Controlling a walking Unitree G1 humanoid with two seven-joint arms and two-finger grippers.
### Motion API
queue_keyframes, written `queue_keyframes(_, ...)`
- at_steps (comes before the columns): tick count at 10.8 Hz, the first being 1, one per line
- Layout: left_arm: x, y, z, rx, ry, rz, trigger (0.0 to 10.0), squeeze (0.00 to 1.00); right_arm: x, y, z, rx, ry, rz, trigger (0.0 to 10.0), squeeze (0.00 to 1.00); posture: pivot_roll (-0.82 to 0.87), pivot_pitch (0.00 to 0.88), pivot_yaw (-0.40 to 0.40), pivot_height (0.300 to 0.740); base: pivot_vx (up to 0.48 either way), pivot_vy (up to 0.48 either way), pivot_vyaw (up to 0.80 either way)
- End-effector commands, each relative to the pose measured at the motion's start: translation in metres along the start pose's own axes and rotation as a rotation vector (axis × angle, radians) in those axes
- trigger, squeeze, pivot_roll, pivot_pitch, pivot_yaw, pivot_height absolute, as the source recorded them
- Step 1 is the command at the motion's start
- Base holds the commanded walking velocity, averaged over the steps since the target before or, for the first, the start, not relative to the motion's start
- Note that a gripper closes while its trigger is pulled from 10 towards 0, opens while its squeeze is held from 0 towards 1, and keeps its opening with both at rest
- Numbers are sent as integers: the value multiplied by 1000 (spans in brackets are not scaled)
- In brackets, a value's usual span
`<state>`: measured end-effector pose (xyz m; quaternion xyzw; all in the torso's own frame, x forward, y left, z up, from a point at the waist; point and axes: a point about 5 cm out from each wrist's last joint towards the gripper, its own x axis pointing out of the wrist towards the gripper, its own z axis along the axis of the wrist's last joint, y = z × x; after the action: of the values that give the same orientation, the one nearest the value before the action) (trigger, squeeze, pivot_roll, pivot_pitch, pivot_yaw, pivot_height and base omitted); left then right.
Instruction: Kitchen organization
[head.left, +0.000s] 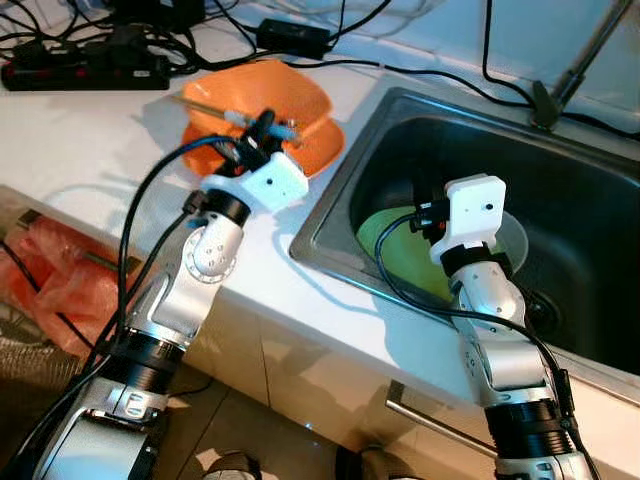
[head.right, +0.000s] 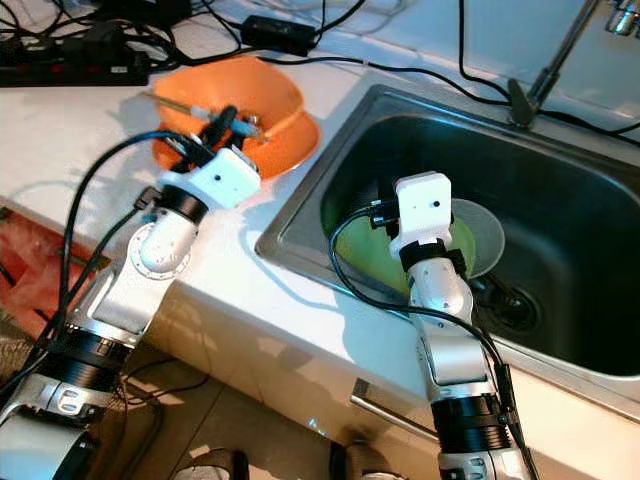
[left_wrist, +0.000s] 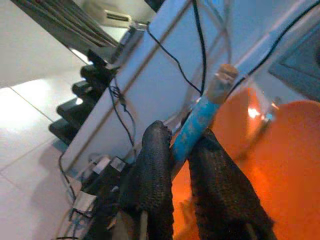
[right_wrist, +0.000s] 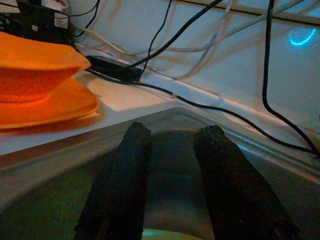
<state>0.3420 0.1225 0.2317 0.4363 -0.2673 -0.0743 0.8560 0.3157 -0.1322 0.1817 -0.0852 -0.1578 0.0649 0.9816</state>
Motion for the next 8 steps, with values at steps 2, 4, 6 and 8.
queue_keyframes(2,-2,-2,5,-21,-6,-19,8235,0,0,-1,1,1,-11,-9,10000,0,73,149,-46,740,0,0,0)
queue_keyframes(4,0,4,18,-31,-43,-19,10000,0,0,-1,0,2,-8,-8,10000,0,75,150,-51,740,0,0,0)
queue_keyframes(6,0,3,30,-37,-94,-55,10000,0,1,-1,0,5,-8,-6,10000,0,77,148,-52,740,0,0,0)
queue_keyframes(8,3,16,40,43,-125,-46,10000,0,1,-2,0,12,-7,-10,10000,0,81,145,-51,740,0,0,0)
